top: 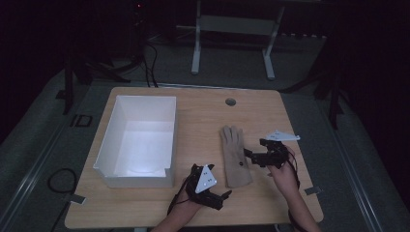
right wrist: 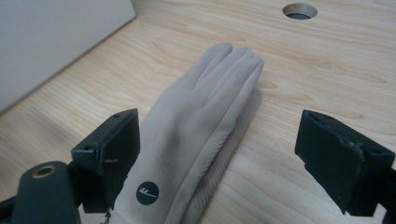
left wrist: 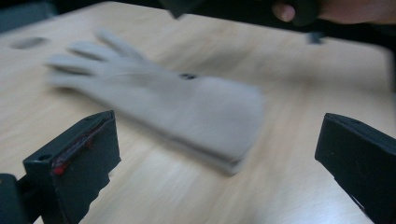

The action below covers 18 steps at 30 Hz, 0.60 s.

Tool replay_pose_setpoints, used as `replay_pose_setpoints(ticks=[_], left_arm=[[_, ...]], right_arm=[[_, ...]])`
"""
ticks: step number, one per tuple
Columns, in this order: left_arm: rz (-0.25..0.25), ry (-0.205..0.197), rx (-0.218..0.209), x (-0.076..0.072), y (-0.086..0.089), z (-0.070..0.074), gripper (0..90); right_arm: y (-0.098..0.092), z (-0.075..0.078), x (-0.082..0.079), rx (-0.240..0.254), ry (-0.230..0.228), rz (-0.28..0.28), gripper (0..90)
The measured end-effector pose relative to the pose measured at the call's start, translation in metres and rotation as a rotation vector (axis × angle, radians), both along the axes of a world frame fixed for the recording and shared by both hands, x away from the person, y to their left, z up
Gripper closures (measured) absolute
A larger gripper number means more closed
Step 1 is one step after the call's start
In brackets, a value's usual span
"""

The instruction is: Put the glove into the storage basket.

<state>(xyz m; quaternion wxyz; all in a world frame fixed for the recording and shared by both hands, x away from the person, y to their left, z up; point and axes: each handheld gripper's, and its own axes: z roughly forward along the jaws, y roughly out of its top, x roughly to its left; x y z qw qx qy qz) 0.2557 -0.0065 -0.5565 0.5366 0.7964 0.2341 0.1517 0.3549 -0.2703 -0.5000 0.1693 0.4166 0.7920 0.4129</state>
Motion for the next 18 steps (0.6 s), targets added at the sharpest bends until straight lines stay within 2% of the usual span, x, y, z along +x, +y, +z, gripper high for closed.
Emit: replay_pose_setpoints(ticks=[2,5,8,9,10,12,14,15,16,17,18], left_arm=[[-0.035,0.012,-0.006,0.004,-0.006,0.004,0.2],[-0.009,-0.022,0.006,0.007,-0.014,0.010,0.1],[-0.049,-0.010,-0.019,0.013,-0.019,0.017,0.2],[-0.074,-0.010,-0.021,0.015,-0.022,0.018,0.2],[-0.081,-0.018,-0.009,0.017,-0.024,0.019,0.2],[-0.121,-0.031,0.000,0.021,-0.025,0.018,8.4],[-0.162,-0.021,0.015,0.024,-0.027,0.017,14.8],[-0.162,-0.021,0.015,0.024,-0.027,0.017,16.9],[-0.178,-0.024,0.061,0.027,-0.030,0.015,17.5],[-0.186,-0.017,0.072,0.029,-0.031,0.014,18.3],[-0.192,-0.013,0.102,0.030,-0.033,0.012,20.2]], right_arm=[[-0.006,0.004,0.002,0.044,0.016,0.002,13.6],[-0.012,0.008,0.005,0.056,0.032,-0.002,11.2],[-0.017,0.009,0.008,0.096,0.040,-0.018,11.3],[-0.017,0.009,0.009,0.095,0.039,-0.014,11.2],[-0.017,0.009,0.010,0.090,0.035,-0.018,11.4],[-0.018,0.009,0.013,0.105,0.044,-0.007,15.0],[-0.018,0.008,0.017,0.095,0.035,-0.008,26.1],[-0.018,0.008,0.020,0.099,0.037,-0.012,26.7],[-0.017,0.007,0.023,0.100,0.040,-0.012,30.4],[-0.016,0.005,0.027,0.101,0.050,-0.002,33.8],[-0.016,0.004,0.030,0.105,0.057,-0.004,34.0]])
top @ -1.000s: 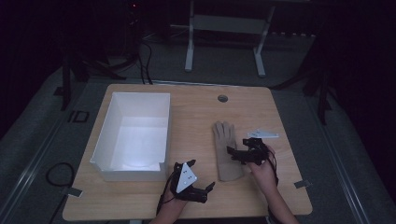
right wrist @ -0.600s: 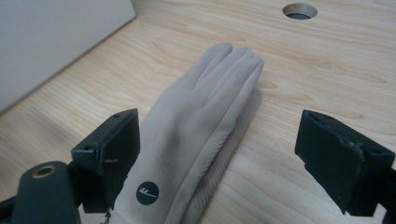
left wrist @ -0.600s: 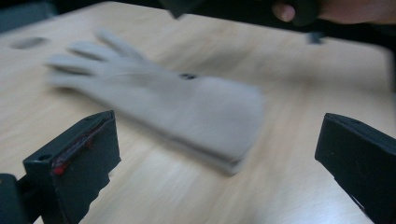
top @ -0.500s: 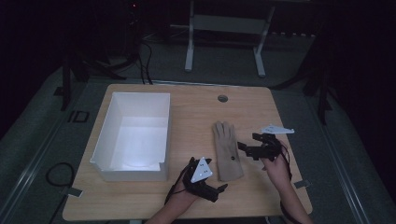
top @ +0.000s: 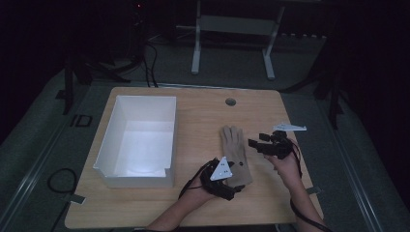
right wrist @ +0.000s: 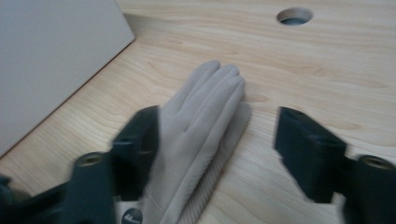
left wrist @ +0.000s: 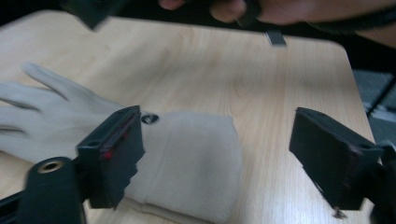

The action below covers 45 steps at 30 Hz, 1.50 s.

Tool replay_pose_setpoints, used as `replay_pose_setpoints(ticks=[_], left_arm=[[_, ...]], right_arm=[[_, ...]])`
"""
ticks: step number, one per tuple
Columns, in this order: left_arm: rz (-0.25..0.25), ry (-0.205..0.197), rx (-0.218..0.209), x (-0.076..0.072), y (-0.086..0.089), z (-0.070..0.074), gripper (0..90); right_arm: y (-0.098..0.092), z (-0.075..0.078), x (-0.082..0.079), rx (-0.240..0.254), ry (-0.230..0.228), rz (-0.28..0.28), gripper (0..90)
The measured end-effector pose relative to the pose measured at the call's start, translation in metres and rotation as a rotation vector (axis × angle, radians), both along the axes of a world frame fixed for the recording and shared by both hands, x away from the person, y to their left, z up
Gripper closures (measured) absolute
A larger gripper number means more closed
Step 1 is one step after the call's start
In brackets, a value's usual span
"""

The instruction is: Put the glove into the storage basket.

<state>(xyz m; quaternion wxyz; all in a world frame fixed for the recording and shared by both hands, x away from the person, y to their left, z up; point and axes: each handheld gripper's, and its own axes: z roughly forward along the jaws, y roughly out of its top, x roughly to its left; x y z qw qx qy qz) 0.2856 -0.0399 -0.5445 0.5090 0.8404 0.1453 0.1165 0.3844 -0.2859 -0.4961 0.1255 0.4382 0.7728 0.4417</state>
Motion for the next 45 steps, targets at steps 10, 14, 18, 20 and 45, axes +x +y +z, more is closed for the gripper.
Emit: replay_pose_setpoints(ticks=[10,14,18,20,45], left_arm=[[-0.033,0.022,0.153,0.010,-0.014,-0.014,40.4],[-0.043,0.052,0.194,0.017,-0.015,-0.021,48.8],[-0.057,0.064,0.214,0.021,-0.015,-0.025,51.1],[-0.058,0.075,0.207,0.023,-0.014,-0.025,52.7],[-0.017,-0.017,0.269,0.011,-0.017,-0.027,45.2]], right_arm=[[0.029,-0.019,0.034,-0.043,0.090,0.016,36.5],[0.035,-0.029,0.043,-0.045,0.128,0.013,32.9],[0.041,-0.043,0.051,-0.046,0.200,0.021,28.2],[0.043,-0.050,0.055,-0.051,0.221,0.011,26.7],[0.056,-0.055,0.043,-0.141,0.120,0.100,63.2]])
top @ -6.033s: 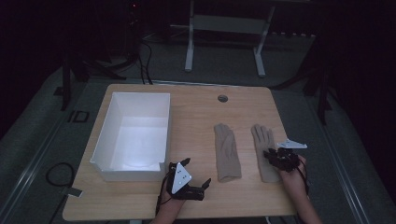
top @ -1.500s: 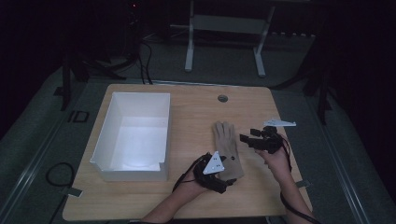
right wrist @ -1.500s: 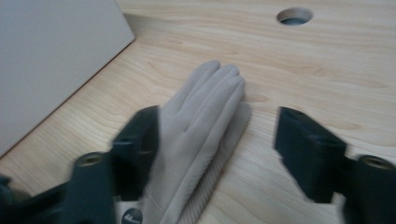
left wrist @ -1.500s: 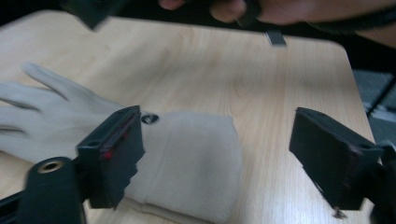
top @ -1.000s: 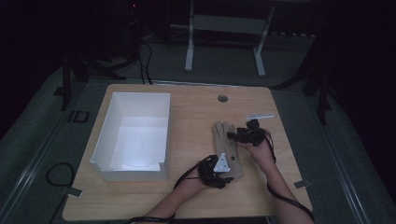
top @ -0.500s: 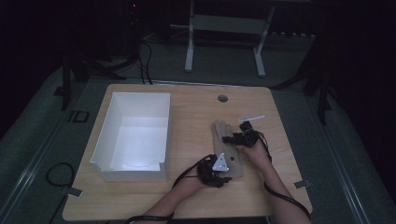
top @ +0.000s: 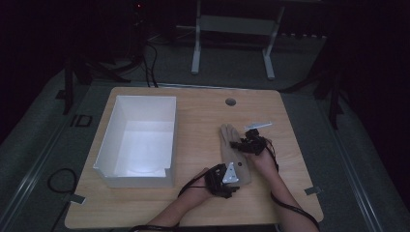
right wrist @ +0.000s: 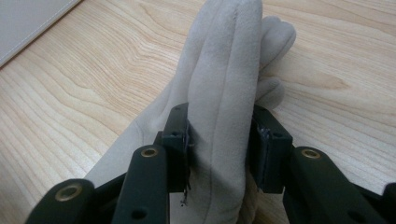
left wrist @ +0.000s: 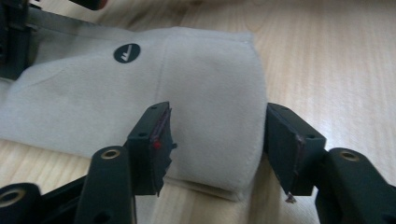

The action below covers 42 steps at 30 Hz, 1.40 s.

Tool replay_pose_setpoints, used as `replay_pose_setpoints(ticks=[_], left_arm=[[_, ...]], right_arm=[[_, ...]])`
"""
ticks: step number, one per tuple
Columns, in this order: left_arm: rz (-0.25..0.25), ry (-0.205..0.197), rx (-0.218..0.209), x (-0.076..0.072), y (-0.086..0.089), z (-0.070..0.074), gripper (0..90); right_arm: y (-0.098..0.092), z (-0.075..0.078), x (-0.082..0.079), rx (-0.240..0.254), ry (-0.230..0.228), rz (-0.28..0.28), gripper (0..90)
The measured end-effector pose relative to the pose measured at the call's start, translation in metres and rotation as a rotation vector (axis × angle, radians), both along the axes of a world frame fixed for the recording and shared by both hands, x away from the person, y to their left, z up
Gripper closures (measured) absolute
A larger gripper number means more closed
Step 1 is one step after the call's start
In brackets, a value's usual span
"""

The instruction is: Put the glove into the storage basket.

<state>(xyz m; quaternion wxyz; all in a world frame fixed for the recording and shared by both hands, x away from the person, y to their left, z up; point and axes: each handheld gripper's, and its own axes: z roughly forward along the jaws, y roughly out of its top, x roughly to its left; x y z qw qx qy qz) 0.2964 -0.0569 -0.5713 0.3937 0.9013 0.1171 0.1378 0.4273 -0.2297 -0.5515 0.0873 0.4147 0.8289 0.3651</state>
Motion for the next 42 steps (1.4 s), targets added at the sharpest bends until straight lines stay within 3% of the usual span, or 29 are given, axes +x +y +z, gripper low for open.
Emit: replay_pose_setpoints(ticks=[2,5,6,9,11,18,24,31,42], left_arm=[[0.021,-0.004,0.011,0.002,-0.001,0.001,50.8],[0.048,-0.013,0.019,0.005,-0.002,0.003,66.4],[0.055,0.005,0.009,0.007,-0.001,0.003,73.2],[0.061,0.057,-0.005,0.012,0.002,0.006,79.9],[0.063,0.095,-0.013,0.016,0.003,0.007,80.2],[0.060,0.107,-0.004,0.017,0.004,0.010,81.8],[0.058,0.105,0.013,0.017,0.007,0.018,82.3],[0.064,0.099,0.014,0.015,0.011,0.041,82.4],[0.068,0.092,0.026,0.013,0.019,0.079,82.5]], right_arm=[[0.000,0.000,0.000,0.004,0.003,-0.001,63.8],[0.000,0.000,0.000,0.006,0.003,0.001,64.2],[0.000,0.001,0.000,0.003,0.001,0.003,64.4],[0.001,0.002,-0.001,-0.003,-0.006,0.003,65.0],[0.001,0.003,-0.001,-0.004,-0.010,0.007,65.1],[-0.002,0.007,-0.001,0.040,-0.007,0.007,65.4],[-0.003,0.021,-0.003,0.073,-0.024,0.015,65.4],[-0.004,0.043,-0.006,0.134,-0.041,0.025,65.3],[-0.002,0.077,-0.009,0.189,-0.065,0.043,65.2]])
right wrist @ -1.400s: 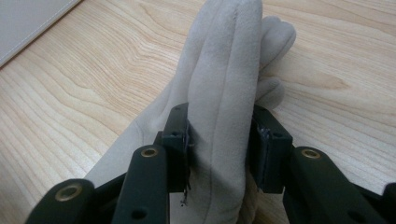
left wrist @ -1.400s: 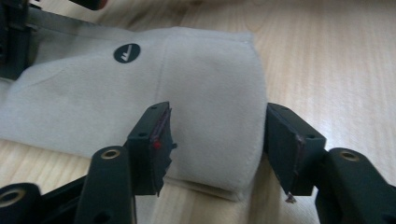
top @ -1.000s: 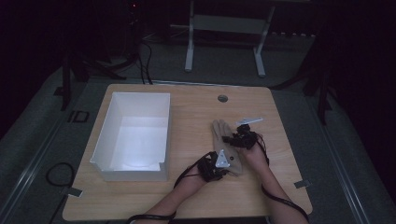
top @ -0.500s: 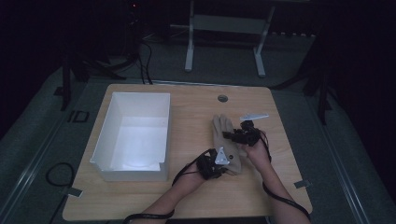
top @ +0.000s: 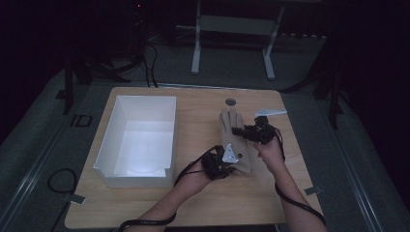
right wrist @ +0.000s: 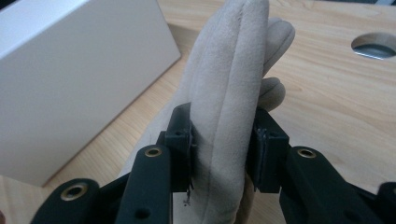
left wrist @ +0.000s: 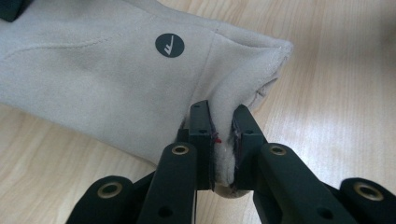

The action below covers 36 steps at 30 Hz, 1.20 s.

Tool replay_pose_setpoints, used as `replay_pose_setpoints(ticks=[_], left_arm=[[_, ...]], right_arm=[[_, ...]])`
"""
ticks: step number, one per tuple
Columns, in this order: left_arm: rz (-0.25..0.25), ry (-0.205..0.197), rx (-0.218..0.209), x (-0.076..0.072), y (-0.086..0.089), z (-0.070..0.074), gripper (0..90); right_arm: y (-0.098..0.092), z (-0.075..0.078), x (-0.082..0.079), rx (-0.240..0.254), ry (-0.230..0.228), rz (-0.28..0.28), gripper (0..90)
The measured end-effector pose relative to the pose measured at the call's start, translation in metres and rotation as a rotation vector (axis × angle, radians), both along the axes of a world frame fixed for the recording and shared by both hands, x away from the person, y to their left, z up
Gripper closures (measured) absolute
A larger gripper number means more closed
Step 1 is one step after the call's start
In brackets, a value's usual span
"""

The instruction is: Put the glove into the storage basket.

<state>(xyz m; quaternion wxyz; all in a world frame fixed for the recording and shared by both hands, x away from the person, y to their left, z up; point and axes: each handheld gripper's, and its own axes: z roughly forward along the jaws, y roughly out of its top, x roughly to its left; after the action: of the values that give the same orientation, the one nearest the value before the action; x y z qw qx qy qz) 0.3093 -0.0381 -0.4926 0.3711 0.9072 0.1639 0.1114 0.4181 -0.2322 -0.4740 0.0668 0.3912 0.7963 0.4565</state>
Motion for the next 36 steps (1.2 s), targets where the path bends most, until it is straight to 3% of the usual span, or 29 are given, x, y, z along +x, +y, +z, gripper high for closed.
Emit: replay_pose_setpoints(ticks=[17,22,36], left_arm=[[0.023,-0.037,0.028,-0.006,0.022,0.058,82.5],[0.038,-0.045,0.036,-0.007,0.034,0.067,82.5],[0.078,-0.053,0.044,-0.015,0.072,0.079,82.5]], right_arm=[[0.016,0.050,-0.002,0.066,-0.060,0.031,65.1],[0.028,0.061,-0.002,0.087,-0.071,0.046,65.1],[0.068,0.074,0.000,0.122,-0.068,0.110,65.1]])
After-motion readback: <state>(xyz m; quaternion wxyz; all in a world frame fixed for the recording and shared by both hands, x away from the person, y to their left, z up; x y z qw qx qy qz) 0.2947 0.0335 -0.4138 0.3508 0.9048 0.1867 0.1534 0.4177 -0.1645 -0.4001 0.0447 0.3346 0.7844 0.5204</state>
